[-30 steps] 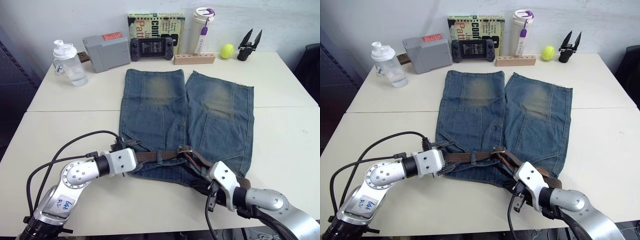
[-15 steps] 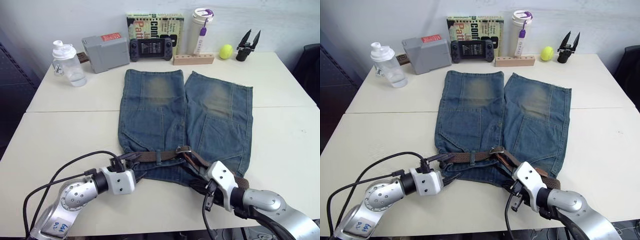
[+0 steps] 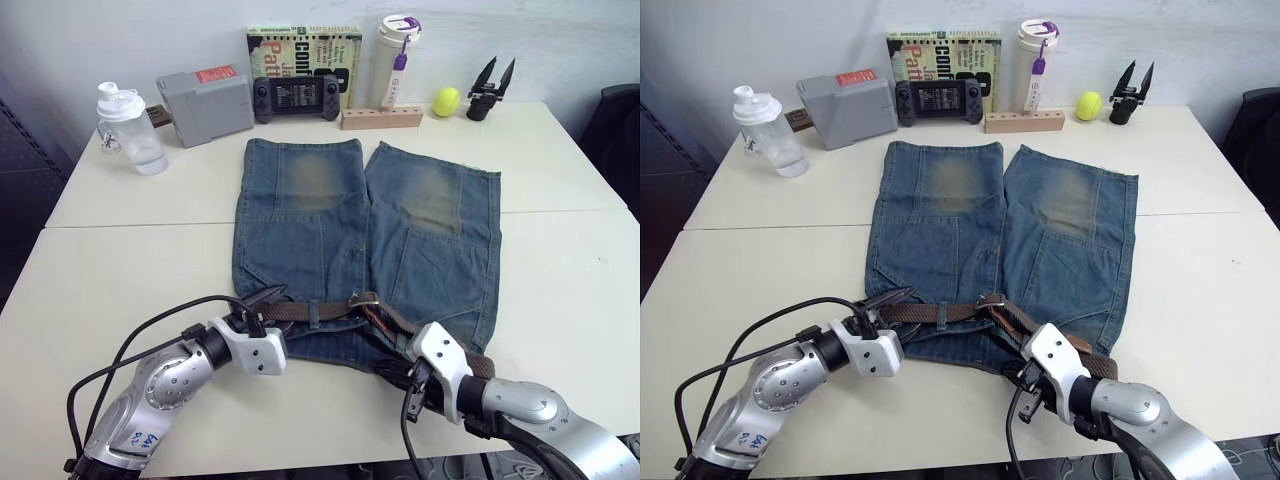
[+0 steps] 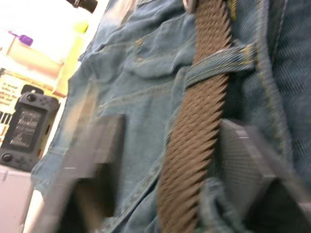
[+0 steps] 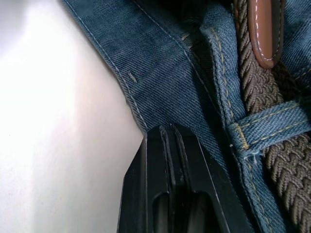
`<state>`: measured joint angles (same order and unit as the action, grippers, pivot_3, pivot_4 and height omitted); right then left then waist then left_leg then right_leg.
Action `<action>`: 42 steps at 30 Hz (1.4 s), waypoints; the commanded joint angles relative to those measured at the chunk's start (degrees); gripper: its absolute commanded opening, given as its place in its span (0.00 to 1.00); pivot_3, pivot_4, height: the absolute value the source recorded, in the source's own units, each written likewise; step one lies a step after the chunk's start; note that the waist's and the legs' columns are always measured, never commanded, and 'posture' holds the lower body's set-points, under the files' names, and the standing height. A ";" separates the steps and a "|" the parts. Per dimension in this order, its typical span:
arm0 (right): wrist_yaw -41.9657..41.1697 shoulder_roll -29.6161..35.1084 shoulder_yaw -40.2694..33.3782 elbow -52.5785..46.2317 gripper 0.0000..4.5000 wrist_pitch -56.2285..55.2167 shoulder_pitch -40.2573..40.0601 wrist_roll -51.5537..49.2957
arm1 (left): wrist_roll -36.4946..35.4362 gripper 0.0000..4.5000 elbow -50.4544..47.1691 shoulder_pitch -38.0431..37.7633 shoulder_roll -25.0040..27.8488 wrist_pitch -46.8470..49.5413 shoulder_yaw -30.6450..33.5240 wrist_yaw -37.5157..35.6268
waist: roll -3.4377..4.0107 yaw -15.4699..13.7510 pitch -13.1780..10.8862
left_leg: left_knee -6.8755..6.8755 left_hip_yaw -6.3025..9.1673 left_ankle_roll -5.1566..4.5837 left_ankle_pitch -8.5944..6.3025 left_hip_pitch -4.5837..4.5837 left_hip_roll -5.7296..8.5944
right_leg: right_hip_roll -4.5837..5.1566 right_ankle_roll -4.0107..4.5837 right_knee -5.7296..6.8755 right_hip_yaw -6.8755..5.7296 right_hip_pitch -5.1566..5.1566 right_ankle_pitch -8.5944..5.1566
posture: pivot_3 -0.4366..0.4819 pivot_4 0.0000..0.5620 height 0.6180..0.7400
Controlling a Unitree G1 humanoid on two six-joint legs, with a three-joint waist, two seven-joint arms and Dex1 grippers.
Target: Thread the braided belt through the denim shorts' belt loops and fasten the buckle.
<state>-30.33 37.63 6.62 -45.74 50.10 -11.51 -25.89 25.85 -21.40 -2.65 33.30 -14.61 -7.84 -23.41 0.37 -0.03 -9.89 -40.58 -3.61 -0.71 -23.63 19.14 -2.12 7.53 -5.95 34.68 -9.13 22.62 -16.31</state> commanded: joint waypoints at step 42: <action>-4.00 12.72 -9.50 11.41 0.00 -7.61 -0.54 6.54 | -31.06 0.43 -7.11 -22.92 11.43 -3.14 14.81 -12.65 | 0.30 0.05 0.34 | 0.47 -0.23 -0.03 0.00 -0.49 0.08 | 0.71 0.05 -0.36 0.17 -0.17 -0.03 | 0.48 0.27 0.92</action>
<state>-34.56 46.11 0.78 -42.07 44.19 -13.52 -25.12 4.04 -21.62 -18.43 41.57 -18.32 1.42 -29.22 0.67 0.01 -9.55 -40.11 -3.83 -0.74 -23.63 18.64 -1.99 8.28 -5.90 34.31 -8.97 22.44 -16.34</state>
